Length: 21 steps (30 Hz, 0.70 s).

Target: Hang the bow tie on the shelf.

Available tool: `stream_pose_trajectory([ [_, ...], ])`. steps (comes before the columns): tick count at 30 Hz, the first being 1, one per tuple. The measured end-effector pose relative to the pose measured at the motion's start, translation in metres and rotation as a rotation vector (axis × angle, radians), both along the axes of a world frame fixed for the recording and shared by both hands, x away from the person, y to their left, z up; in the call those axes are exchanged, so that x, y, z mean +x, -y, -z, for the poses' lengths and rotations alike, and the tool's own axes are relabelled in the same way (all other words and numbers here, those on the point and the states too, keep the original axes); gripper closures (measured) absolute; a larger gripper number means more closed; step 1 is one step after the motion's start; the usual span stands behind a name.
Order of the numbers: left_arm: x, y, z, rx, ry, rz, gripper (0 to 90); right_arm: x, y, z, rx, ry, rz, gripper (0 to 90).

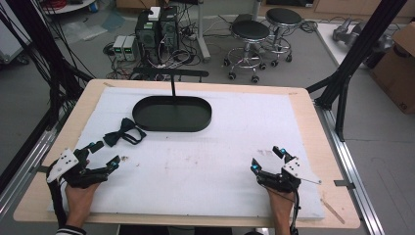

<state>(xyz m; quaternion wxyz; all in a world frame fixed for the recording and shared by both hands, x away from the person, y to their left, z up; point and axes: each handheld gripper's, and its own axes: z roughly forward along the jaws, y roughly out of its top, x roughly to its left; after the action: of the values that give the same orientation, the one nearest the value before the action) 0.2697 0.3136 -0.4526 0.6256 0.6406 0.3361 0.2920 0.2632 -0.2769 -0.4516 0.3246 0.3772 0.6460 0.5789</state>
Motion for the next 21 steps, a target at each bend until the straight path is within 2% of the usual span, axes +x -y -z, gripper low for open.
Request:
stream_pose_trajectory([
  [12,-0.0017,0.0034,-0.0004,0.036,0.013,-0.008,14.3,-0.0007,-0.0006,0.0001,-0.001,0.004,0.006,10.0],
  [21,-0.0016,0.0026,-0.0003,0.031,0.018,-0.002,14.0,-0.0003,-0.0002,0.0,0.006,-0.006,0.007,10.0],
])
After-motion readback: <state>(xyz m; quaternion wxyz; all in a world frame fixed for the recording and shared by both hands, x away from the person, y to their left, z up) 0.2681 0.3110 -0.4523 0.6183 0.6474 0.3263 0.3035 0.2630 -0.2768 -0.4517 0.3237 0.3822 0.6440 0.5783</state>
